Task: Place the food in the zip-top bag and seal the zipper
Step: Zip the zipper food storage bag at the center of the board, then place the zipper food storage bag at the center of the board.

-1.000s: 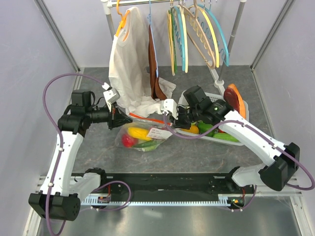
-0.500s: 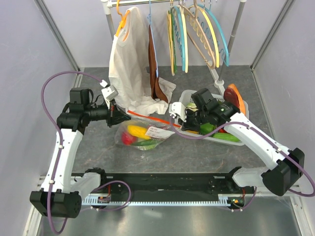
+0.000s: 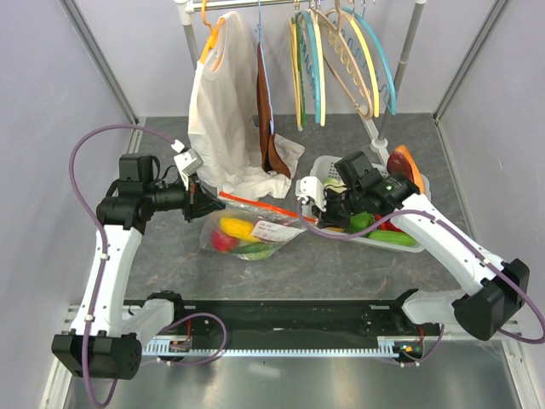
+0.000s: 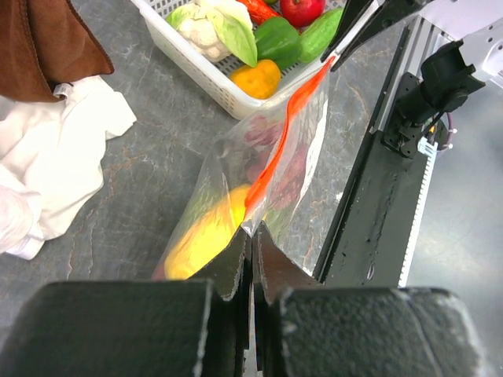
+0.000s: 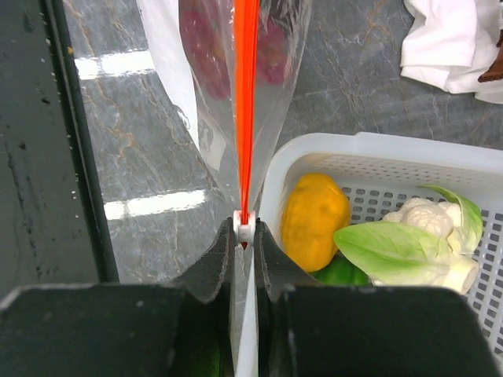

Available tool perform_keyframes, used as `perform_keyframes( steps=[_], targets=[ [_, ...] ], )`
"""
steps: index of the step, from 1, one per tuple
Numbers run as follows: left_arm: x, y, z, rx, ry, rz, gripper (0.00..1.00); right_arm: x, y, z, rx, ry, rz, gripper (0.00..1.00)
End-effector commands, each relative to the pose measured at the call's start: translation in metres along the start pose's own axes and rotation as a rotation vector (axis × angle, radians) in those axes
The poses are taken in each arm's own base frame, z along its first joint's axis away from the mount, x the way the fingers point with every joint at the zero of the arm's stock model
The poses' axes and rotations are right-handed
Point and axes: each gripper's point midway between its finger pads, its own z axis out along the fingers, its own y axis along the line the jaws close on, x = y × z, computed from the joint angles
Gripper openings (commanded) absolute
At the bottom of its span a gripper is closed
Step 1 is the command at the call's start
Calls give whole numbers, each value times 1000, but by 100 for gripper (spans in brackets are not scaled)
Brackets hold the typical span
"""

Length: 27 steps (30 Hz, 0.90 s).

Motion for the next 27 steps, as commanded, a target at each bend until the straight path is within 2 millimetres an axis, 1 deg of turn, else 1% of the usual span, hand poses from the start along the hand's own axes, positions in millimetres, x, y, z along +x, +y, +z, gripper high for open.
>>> perform_keyframes(
  steps=[1,4,5,7,8,10,11,13,14,15,16,17,18,19,21,22,23,24,25,26,27],
  targets=[
    [-26,-15,-18,-37,-59,109,2,-20,14,-22,-51,-59,2,0],
    [-28,-16,-21,-63,-54,82,2,-35,29,-23,-99,-79,6,0],
    [-28,-15,-21,-73,-52,70,2,-44,40,-21,-127,-89,-18,0],
    [-31,-15,-24,-88,-56,79,2,-53,53,-17,-157,-102,-14,0],
    [-32,-14,-26,-110,-54,84,2,-60,64,-13,-186,-118,-33,0],
    [-35,-11,-29,-139,-48,88,2,-65,76,-10,-218,-132,-23,0],
    [-36,-9,-32,-167,-35,86,2,-68,87,-5,-253,-139,-38,0],
    [-36,-5,-35,-200,-16,88,2,-72,98,0,-289,-149,-23,0],
    [-36,3,-38,-237,0,95,2,-76,107,6,-314,-164,-41,0],
    [-34,4,-39,-246,15,91,2,-79,111,9,-326,-174,-43,0],
    [-32,7,-39,-256,25,103,2,-83,114,17,-331,-194,-38,1],
    [-30,10,-38,-256,36,101,2,-87,121,22,-347,-204,-52,2],
    [-27,11,-37,-252,47,99,2,-90,124,26,-355,-217,-58,2],
    [-25,13,-35,-248,58,95,2,-96,129,36,-369,-229,-62,2],
    [-19,20,-31,-238,88,66,2,-104,134,48,-385,-240,-44,4],
    [-19,21,-28,-230,100,73,2,-116,139,52,-395,-271,-36,4],
    [-19,23,-27,-230,108,78,2,-121,142,55,-400,-280,-30,4],
    [-16,28,-23,-224,127,71,2,-123,144,63,-405,-280,-26,4],
    [-15,29,-19,-217,147,91,2,-132,148,66,-400,-308,-44,6],
    [-13,30,-14,-208,162,100,2,-135,150,69,-403,-313,-34,7],
    [-11,29,-4,-183,185,105,2,-135,150,73,-400,-312,-31,10]
  ],
)
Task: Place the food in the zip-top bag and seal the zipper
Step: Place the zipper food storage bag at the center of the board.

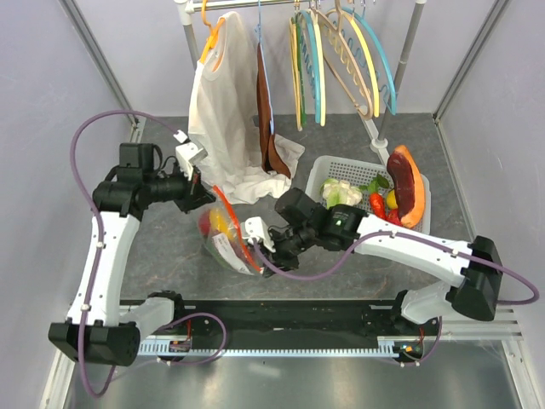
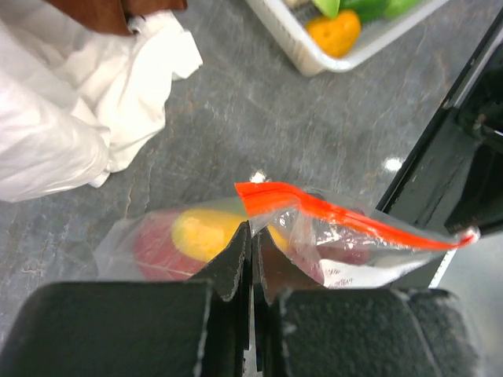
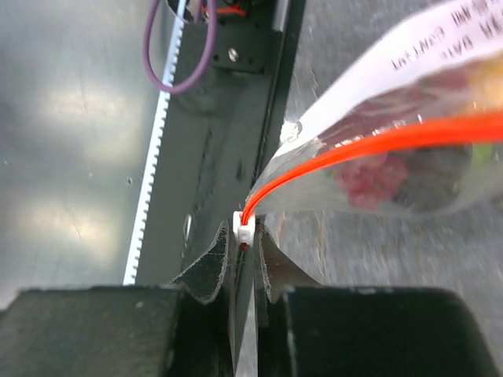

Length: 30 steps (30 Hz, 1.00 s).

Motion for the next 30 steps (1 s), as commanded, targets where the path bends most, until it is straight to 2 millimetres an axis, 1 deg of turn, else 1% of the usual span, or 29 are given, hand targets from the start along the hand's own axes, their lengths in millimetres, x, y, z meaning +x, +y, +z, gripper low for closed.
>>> perform_keyframes(
  steps=[1,2,3,5,6,7,8,9,10,11,12,13,14,15,17,18,19,20,21,22,24,25,26,27,28,29,30],
  targets=[
    [-11,1,16,9,38,113,2,-34,-2,17,11,-128,-20,21],
    [-10,-1,22,25,47,112,2,-34,-4,17,22,-127,-19,26],
    [-7,-6,32,55,65,100,2,-30,-4,14,32,-122,-21,27],
    [-1,-10,46,86,82,104,2,-24,-5,9,61,-110,-29,38],
    [2,-19,55,118,98,117,2,-26,-2,0,77,-123,-62,45],
    [9,-21,64,136,110,102,2,-18,0,-3,85,-105,-60,55],
    [12,-25,69,155,118,94,2,-17,-1,-9,114,-101,-72,58],
    [14,-32,75,181,125,77,2,-13,3,-19,129,-95,-91,60],
    [21,-36,82,205,145,54,2,-11,3,-23,142,-87,-104,65],
    [21,-39,87,219,148,52,2,-11,2,-31,175,-87,-117,68],
    [23,-47,91,241,159,51,2,-2,3,-34,180,-57,-134,70],
    [25,-48,97,251,174,47,2,3,3,-37,183,-40,-147,71],
    [24,-50,102,253,172,58,2,6,2,-41,205,-27,-156,72],
    [26,-57,108,265,186,67,2,14,2,-43,209,0,-157,72],
    [25,-61,120,271,200,90,2,17,1,-47,225,14,-183,72],
    [24,-73,127,292,209,101,2,19,1,-48,229,22,-188,72],
    [18,-74,132,272,204,115,2,19,0,-49,235,23,-191,72],
    [17,-76,141,274,211,112,2,20,0,-49,234,25,-191,72],
    [12,-86,146,292,206,127,2,19,0,-50,235,23,-191,72],
    [-4,-88,149,277,184,153,2,17,0,-50,234,20,-193,72],
    [-13,-91,152,275,189,155,2,14,2,-52,232,15,-197,72],
    [-24,-90,148,264,172,168,2,13,-1,-55,248,17,-197,72],
    [-30,-89,141,254,157,196,2,10,0,-58,256,8,-203,72],
    [-30,-86,134,236,154,209,2,10,1,-60,259,9,-203,72],
    [-24,-82,126,218,169,211,2,9,1,-63,268,7,-205,72],
    [-24,-80,117,207,162,214,2,6,3,-68,275,-7,-214,72],
    [-25,-75,99,192,138,220,2,7,3,-70,281,-6,-213,73]
  ],
)
